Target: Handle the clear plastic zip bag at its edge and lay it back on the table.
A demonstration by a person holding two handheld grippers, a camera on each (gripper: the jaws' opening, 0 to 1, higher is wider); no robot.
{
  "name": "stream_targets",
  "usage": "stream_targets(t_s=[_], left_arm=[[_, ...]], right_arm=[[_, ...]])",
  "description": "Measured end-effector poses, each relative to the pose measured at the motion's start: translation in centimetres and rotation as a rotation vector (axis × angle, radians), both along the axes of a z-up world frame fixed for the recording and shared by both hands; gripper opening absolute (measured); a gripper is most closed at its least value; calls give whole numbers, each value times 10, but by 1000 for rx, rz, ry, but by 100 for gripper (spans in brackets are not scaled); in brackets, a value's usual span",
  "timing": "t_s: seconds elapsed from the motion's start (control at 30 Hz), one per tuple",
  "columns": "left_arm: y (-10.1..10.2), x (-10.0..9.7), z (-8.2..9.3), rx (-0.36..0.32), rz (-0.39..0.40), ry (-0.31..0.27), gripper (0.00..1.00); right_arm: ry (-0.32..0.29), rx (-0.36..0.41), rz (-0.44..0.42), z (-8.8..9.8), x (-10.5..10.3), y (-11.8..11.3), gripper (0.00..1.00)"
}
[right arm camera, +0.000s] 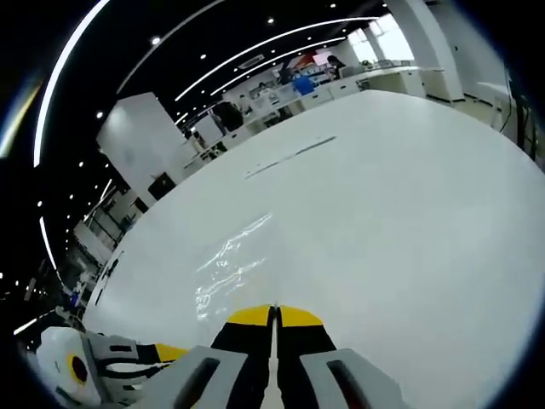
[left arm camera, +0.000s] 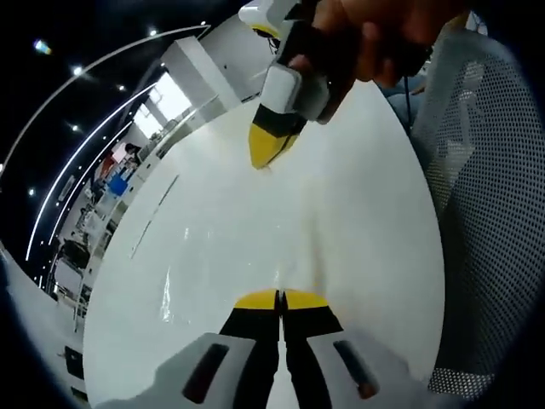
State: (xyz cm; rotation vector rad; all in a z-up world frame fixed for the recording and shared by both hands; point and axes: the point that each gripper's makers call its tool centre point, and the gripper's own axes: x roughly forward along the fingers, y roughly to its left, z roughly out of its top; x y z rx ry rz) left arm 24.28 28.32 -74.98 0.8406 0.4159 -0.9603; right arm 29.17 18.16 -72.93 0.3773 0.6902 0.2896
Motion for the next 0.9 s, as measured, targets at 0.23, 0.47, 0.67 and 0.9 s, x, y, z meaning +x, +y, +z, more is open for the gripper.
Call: stream_targets(t_s=[0.23,0.47,0.67,0.9], left_arm=[[6,1,6,17,-56,0,0],[3,-2,11,12,-104,13,0],[1,-4,13,20,-141,24,0],[0,-9,14,31,-174,34,0]], right_arm=[[-57,-172,228,-2,-12,0,5],[-233,-257,492,17,-20,20,9],[-290,-225,679,29,-36,44,14],[-336,-312,845,29,-47,57,14]])
